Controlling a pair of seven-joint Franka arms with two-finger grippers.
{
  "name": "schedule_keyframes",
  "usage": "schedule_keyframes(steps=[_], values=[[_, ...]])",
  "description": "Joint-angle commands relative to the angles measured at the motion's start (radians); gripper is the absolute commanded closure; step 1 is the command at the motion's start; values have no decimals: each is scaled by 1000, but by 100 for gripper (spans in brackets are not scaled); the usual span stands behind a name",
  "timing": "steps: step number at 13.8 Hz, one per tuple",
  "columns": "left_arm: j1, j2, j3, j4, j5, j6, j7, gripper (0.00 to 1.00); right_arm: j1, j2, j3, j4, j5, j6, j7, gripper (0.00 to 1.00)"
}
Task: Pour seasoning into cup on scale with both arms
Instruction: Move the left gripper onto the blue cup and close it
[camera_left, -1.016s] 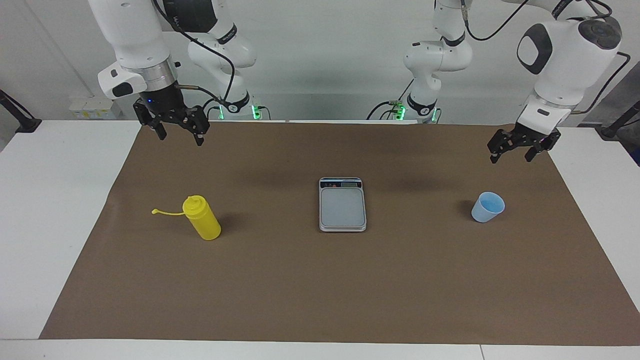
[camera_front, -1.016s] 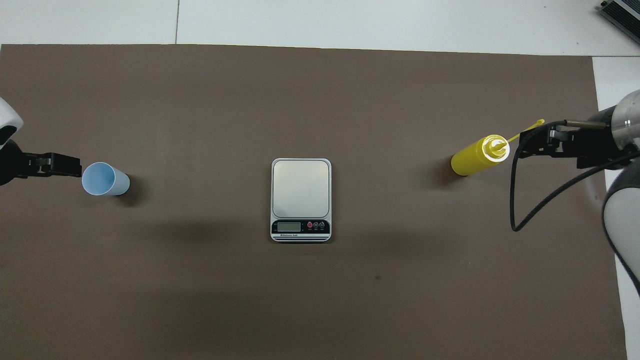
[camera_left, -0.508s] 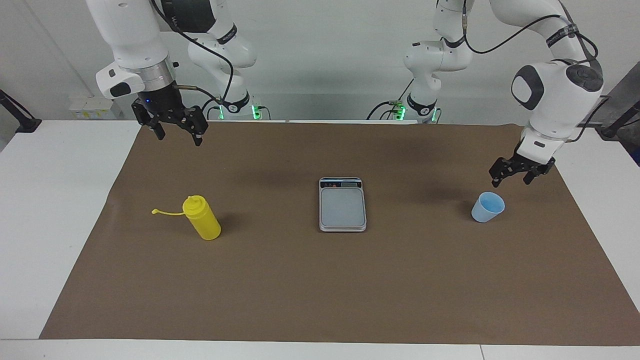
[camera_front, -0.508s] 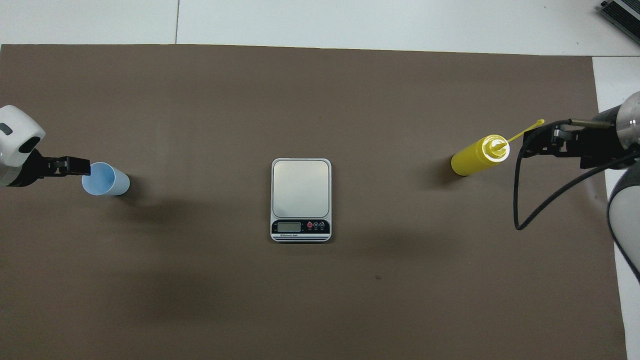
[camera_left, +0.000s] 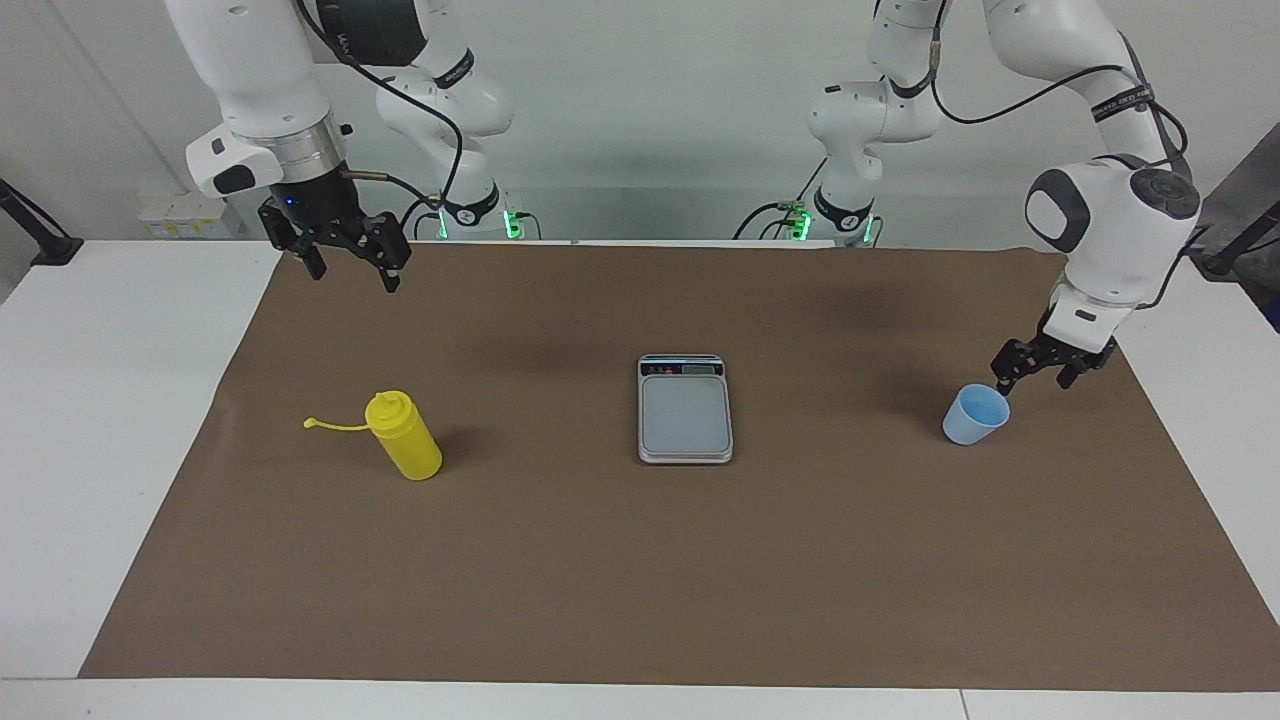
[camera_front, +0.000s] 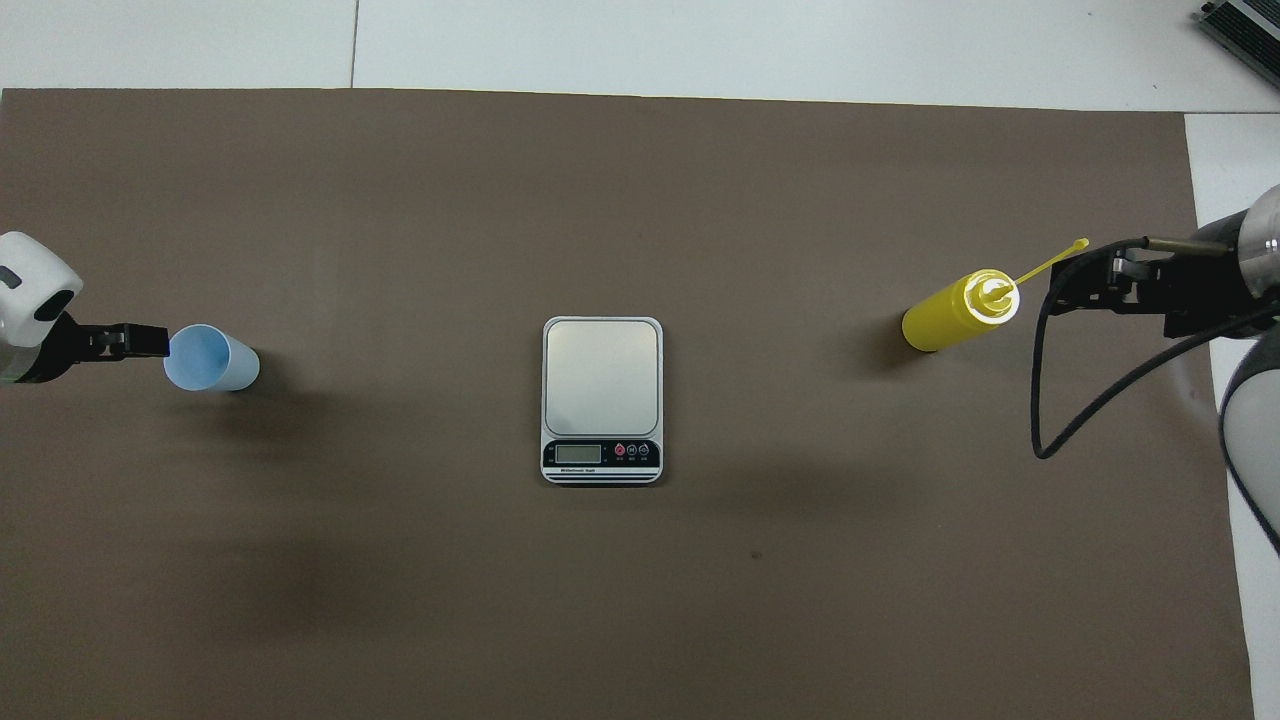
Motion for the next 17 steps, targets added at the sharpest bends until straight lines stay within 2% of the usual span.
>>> schedule_keyframes(steps=[1,3,6,9,16,17], values=[[1,-18,0,-53,12,66,5,0,-15,-22,6,-24,14,-4,-23,0],[-1,16,0,-53,12,105,2,0,-15,-22,6,-24,14,-4,-23,0],[2,25,0,-53,12,128,3,0,-15,-22,6,-24,14,-4,-23,0],[-8,82,0,-47,12,181,-12,0,-15,-22,6,-24,14,-4,-23,0],[-8,91,0,-52,12,182,-11,0,-15,-22,6,-24,14,-4,-23,0],[-10,90,0,-52,13,179,-11,3,-15,-22,6,-24,14,-4,-23,0]])
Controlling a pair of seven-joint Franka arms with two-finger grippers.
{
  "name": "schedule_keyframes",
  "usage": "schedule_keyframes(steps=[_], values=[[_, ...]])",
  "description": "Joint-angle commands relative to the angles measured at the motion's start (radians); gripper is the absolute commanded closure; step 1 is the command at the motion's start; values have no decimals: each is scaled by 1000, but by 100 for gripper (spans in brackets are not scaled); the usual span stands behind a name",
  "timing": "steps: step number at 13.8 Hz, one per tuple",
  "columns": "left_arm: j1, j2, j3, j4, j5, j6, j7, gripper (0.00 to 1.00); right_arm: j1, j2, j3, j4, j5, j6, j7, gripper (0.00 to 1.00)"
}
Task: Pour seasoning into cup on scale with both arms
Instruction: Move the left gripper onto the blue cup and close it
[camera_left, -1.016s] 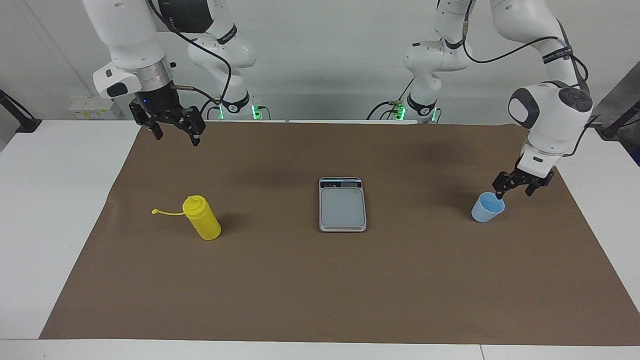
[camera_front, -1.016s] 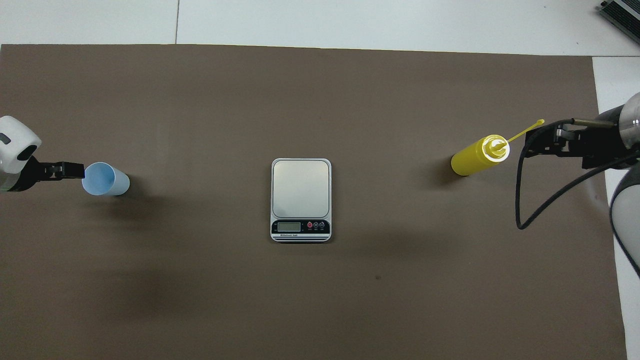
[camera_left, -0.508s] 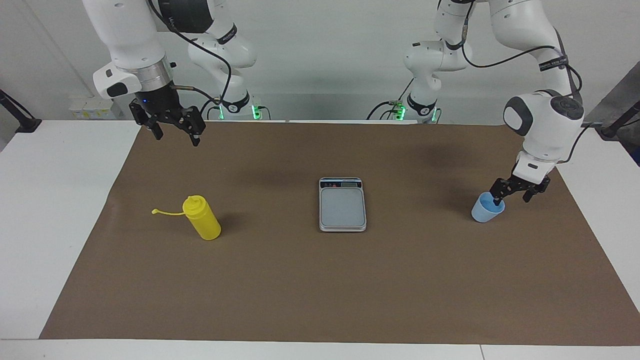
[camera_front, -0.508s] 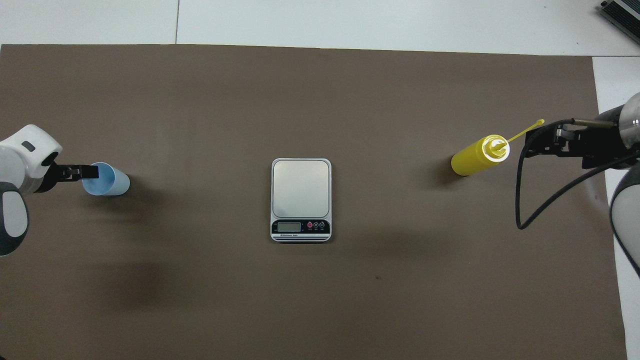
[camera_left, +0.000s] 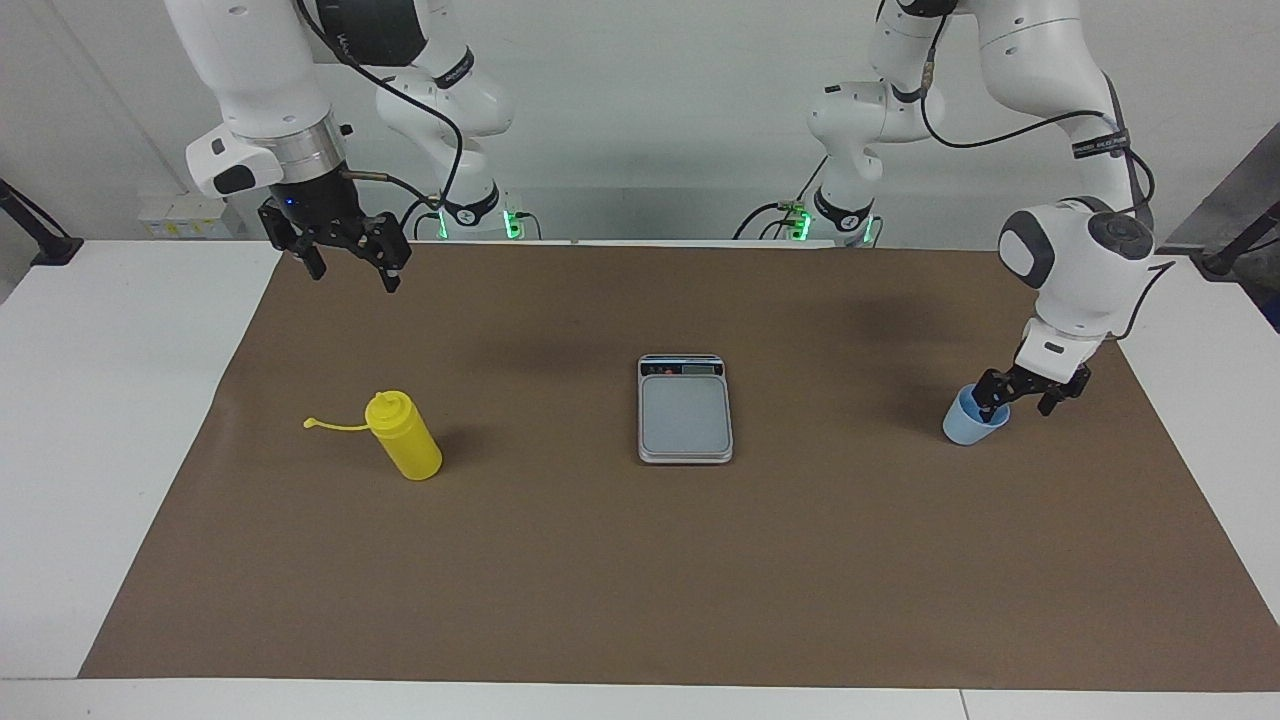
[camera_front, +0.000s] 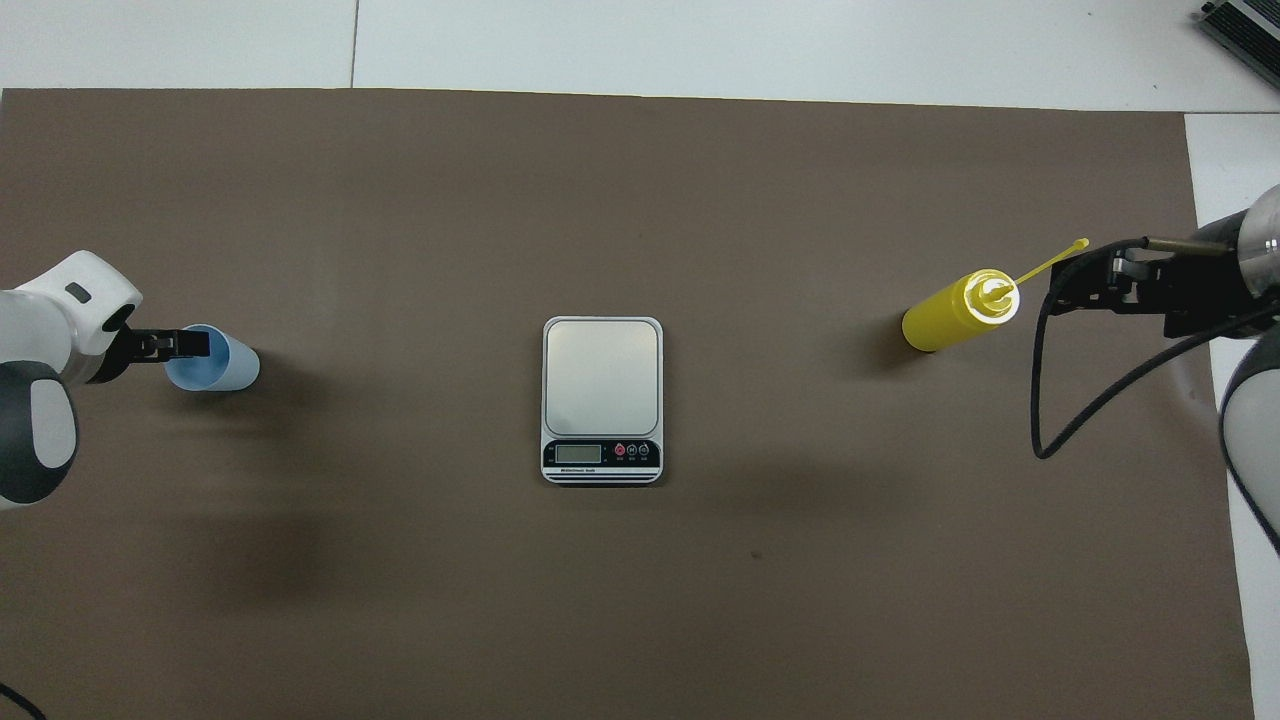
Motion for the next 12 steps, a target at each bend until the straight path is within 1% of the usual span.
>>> schedule_keyframes(steps=[1,4,7,12], values=[[-7,0,5,-9,12,18,-10,10,-15,-22,6,-23,14,-4,-23,0],[-4,0,5,-6,9,24,-21,31,-15,-22,6,-22,14,-4,-22,0],[-14,2,2,-6,9,19,-128,48,-15,-22,6,-23,14,-4,-22,0],[-14,0,-1,-6,9,15,-142,74,-15,-22,6,-23,14,-4,-23,0]])
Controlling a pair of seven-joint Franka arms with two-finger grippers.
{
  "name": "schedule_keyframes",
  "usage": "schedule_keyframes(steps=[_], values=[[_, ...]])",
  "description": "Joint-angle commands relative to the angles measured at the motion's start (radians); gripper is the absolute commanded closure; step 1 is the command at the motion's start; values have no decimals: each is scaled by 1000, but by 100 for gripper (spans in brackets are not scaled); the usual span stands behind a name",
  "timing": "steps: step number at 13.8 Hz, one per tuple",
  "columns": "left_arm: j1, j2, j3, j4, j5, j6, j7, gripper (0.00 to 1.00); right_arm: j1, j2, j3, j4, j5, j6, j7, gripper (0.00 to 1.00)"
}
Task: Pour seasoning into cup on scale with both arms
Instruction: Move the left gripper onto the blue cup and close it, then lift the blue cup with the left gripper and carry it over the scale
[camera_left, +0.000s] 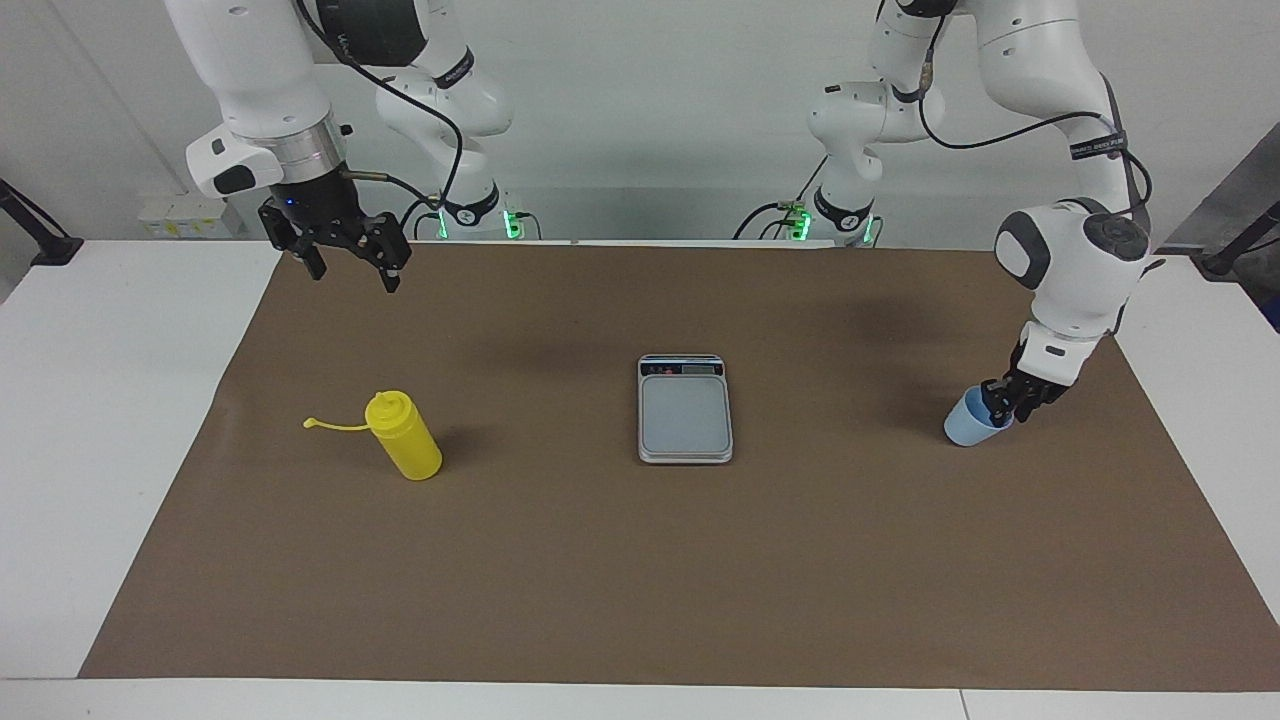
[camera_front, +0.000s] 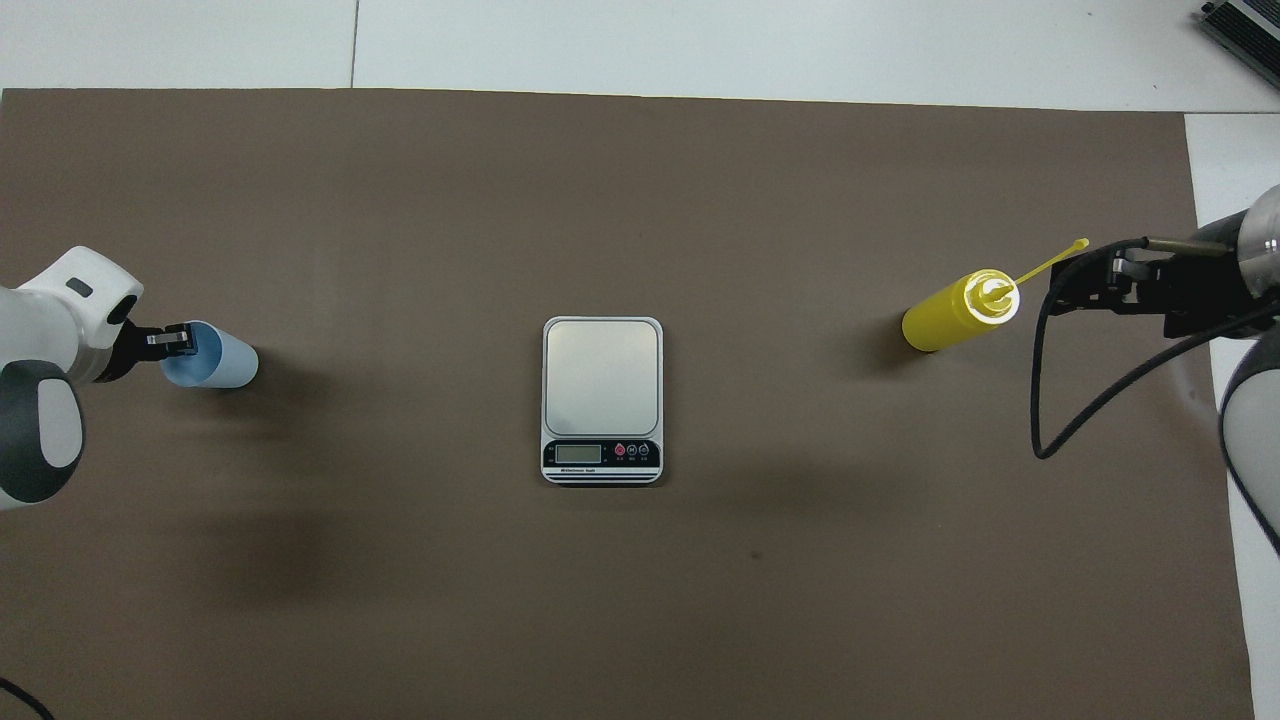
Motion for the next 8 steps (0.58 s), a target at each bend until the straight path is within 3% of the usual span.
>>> schedule_keyframes(steps=[1,5,8], values=[[-13,-1,6,-6,9,11,-25,78,-15,-22,6,-23,14,-4,-22,0],[-22,-1,3,-3,9,3,-44,96,-15,-22,6,-23,14,-4,-22,0],[-28,-1,0,4,9,-11,-59,100,-15,-22,8,-23,14,-4,-23,0]])
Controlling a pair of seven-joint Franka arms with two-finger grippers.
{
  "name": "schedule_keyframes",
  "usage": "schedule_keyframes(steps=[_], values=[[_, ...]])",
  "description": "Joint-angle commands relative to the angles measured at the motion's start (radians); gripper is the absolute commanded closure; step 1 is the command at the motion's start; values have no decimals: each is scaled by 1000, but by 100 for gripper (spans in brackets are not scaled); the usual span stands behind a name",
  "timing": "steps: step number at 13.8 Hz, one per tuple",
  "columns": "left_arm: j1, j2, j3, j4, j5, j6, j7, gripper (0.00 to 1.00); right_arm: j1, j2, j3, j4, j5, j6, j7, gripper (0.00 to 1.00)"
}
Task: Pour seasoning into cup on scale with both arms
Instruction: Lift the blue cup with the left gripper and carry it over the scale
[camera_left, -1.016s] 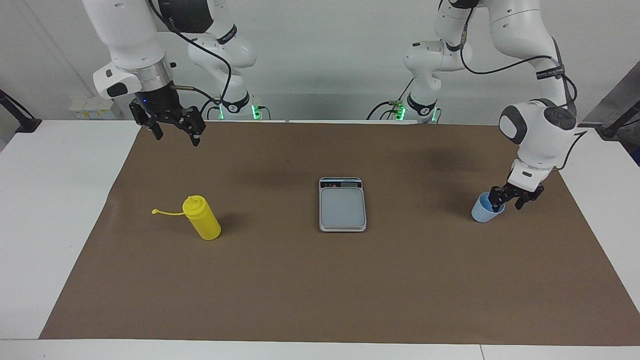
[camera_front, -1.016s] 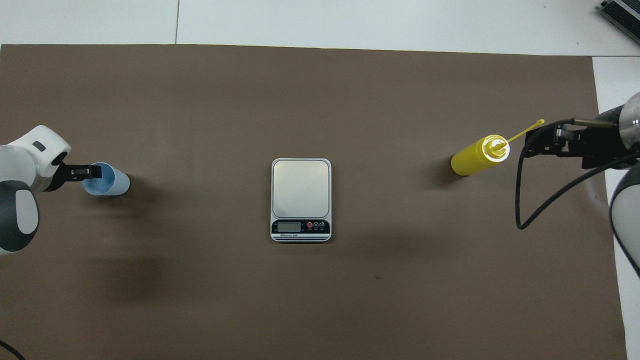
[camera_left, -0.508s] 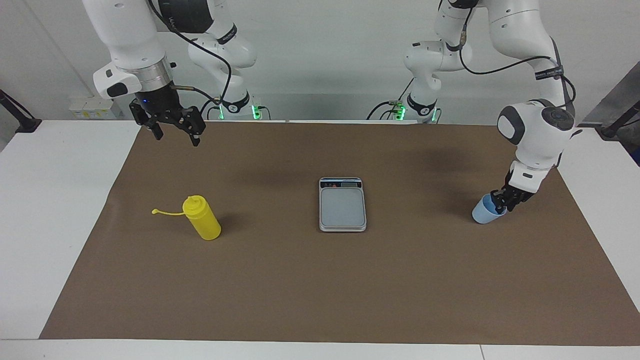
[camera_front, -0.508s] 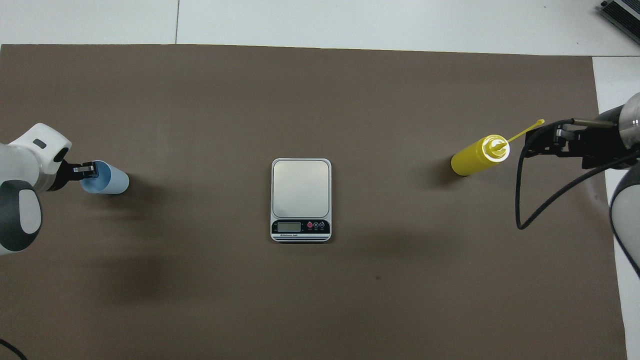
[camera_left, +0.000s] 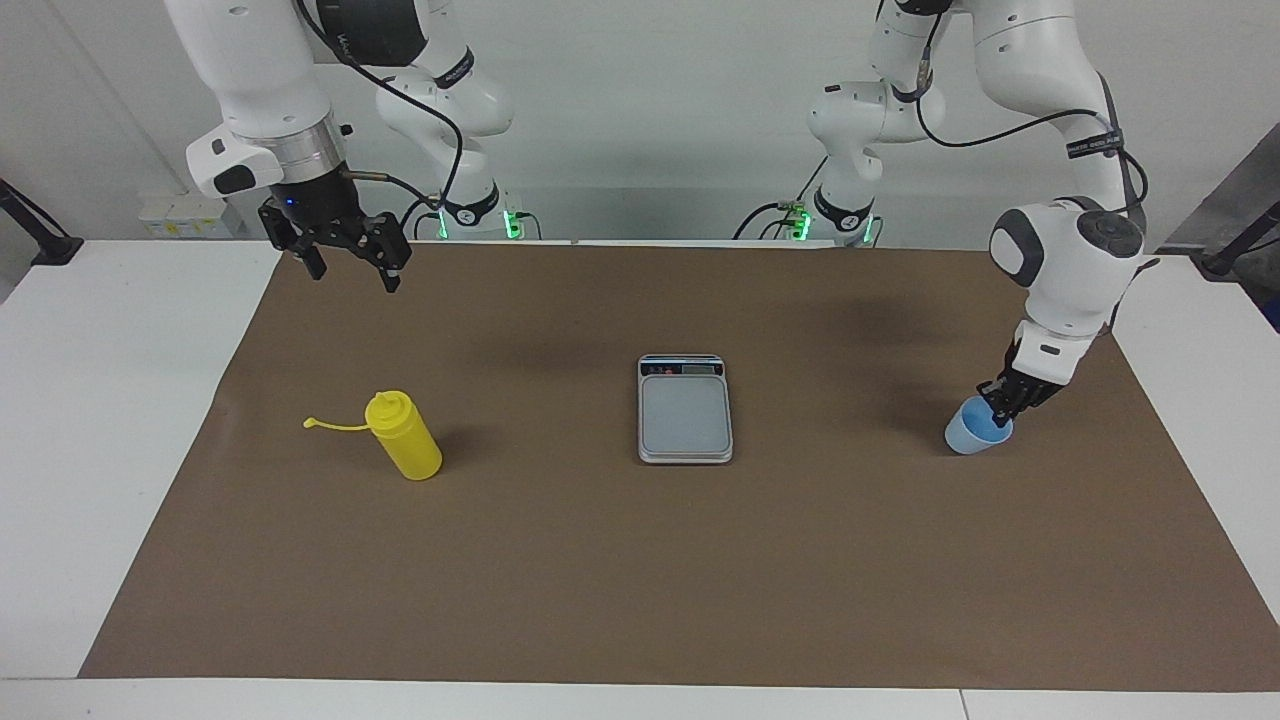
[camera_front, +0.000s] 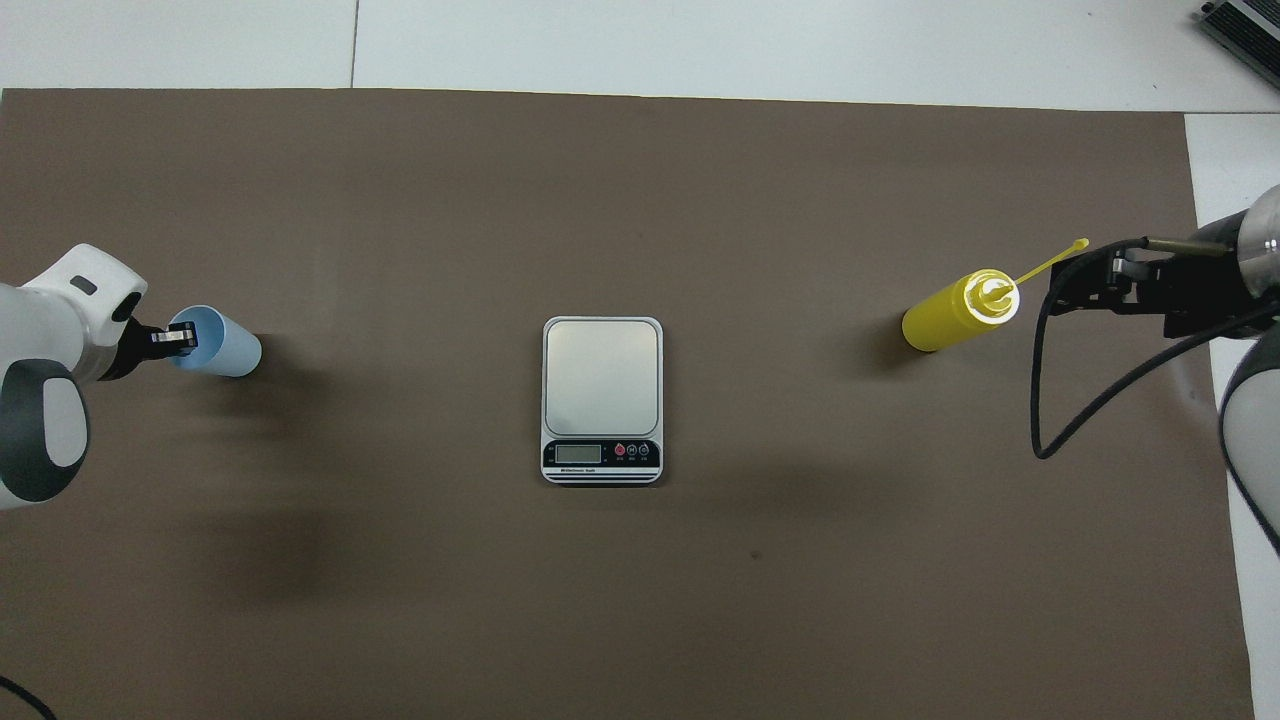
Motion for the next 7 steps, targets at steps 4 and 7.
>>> schedule_keyframes(steps=[4,7], values=[[-16,21,6,61,9,-64,-57,100,-15,-22,6,-23,14,-4,-22,0],[-27,62,-34,199,9,-188,-148,100,-15,-22,6,-23,14,-4,-23,0]])
